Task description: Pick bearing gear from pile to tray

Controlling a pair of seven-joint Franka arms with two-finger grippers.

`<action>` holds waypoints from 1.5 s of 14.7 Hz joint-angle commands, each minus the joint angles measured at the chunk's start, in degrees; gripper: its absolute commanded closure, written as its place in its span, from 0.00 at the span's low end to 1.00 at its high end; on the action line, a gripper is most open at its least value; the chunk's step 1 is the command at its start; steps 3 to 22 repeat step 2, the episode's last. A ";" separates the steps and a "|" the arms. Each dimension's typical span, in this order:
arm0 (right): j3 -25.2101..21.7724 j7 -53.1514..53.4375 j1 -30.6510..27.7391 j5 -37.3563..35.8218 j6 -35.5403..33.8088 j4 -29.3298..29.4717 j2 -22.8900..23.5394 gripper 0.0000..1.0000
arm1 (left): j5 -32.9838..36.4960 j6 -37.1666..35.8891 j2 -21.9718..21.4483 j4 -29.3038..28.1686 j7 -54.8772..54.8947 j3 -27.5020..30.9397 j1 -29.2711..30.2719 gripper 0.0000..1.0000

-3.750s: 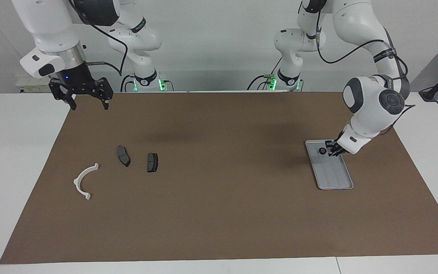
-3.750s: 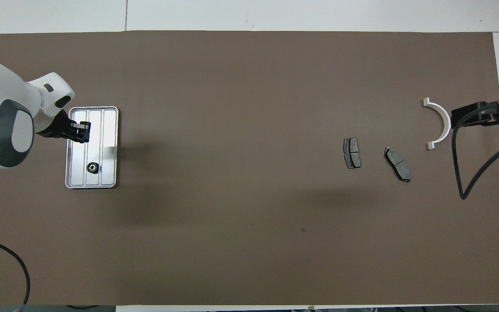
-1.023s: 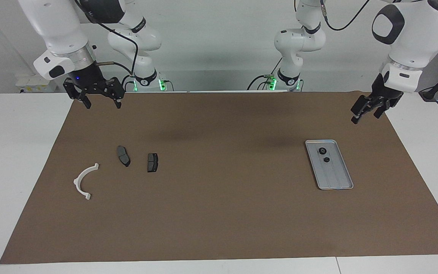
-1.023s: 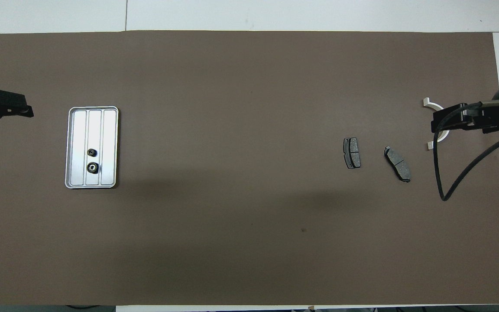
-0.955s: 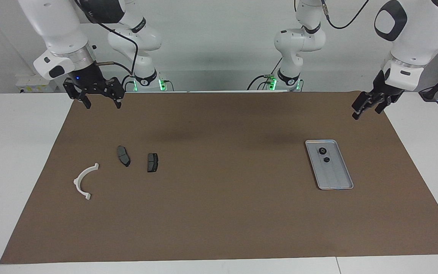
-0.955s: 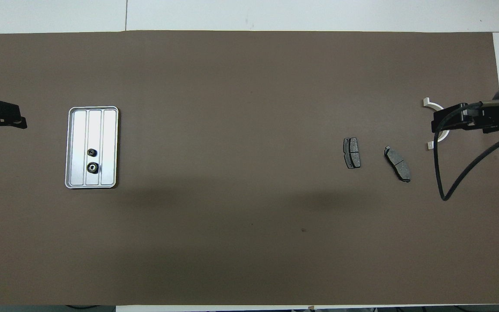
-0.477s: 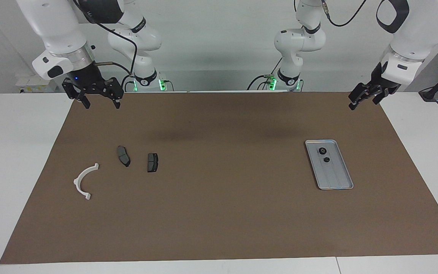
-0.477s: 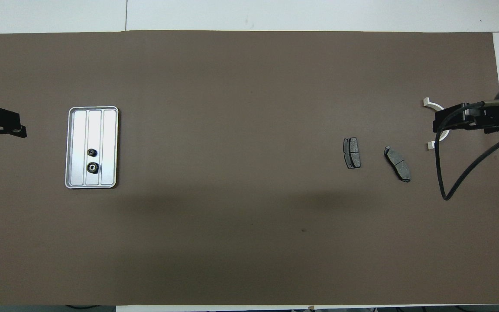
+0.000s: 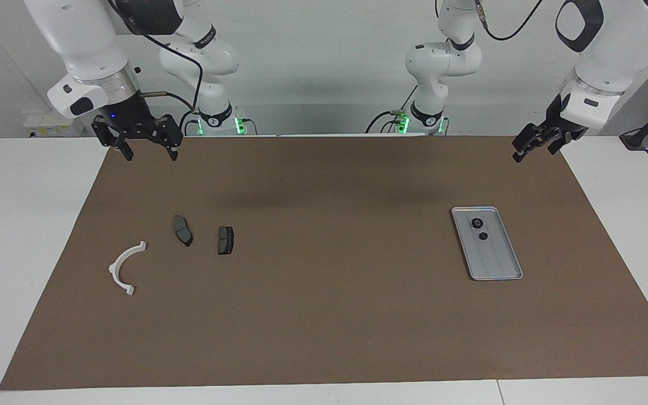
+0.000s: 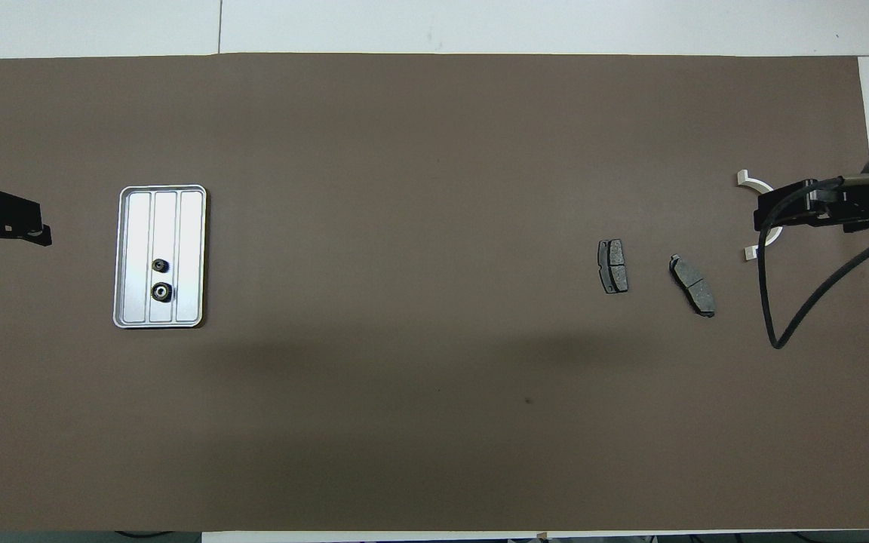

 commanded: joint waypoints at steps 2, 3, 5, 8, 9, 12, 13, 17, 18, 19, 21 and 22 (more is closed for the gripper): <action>0.40 0.91 -0.36 -0.52 -0.44 -1.01 -0.97 0.00 | -0.46 -1.60 0.65 1.55 0.90 0.07 -0.13 0.00; 0.40 0.91 -0.36 -0.52 -0.44 -1.01 -0.97 0.00 | -0.46 -1.60 0.65 1.55 0.90 0.07 -0.13 0.00; 0.40 0.91 -0.36 -0.52 -0.44 -1.01 -0.97 0.00 | -0.46 -1.60 0.65 1.55 0.90 0.07 -0.13 0.00; 0.40 0.91 -0.36 -0.52 -0.44 -1.01 -0.97 0.00 | -0.46 -1.60 0.65 1.55 0.90 0.07 -0.13 0.00; 0.40 0.91 -0.36 -0.52 -0.44 -1.01 -0.97 0.00 | -0.46 -1.60 0.65 1.55 0.90 0.07 -0.13 0.00; 0.40 0.91 -0.36 -0.52 -0.44 -1.01 -0.97 0.00 | -0.46 -1.60 0.65 1.55 0.90 0.07 -0.13 0.00; 0.40 0.91 -0.36 -0.52 -0.44 -1.01 -0.97 0.00 | -0.46 -1.60 0.65 1.55 0.90 0.07 -0.13 0.00; 0.40 0.91 -0.36 -0.52 -0.44 -1.01 -0.97 0.00 | -0.46 -1.60 0.65 1.55 0.90 0.07 -0.13 0.00; 0.40 0.91 -0.36 -0.52 -0.44 -1.01 -0.97 0.00 | -0.46 -1.60 0.65 1.55 0.90 0.07 -0.13 0.00; 0.40 0.91 -0.36 -0.52 -0.44 -1.01 -0.97 0.00 | -0.46 -1.60 0.65 1.55 0.90 0.07 -0.13 0.00; 0.40 0.91 -0.36 -0.52 -0.44 -1.01 -0.97 0.00 | -0.46 -1.60 0.65 1.55 0.90 0.07 -0.13 0.00; 0.40 0.91 -0.36 -0.52 -0.44 -1.01 -0.97 0.00 | -0.46 -1.60 0.65 1.55 0.90 0.07 -0.13 0.00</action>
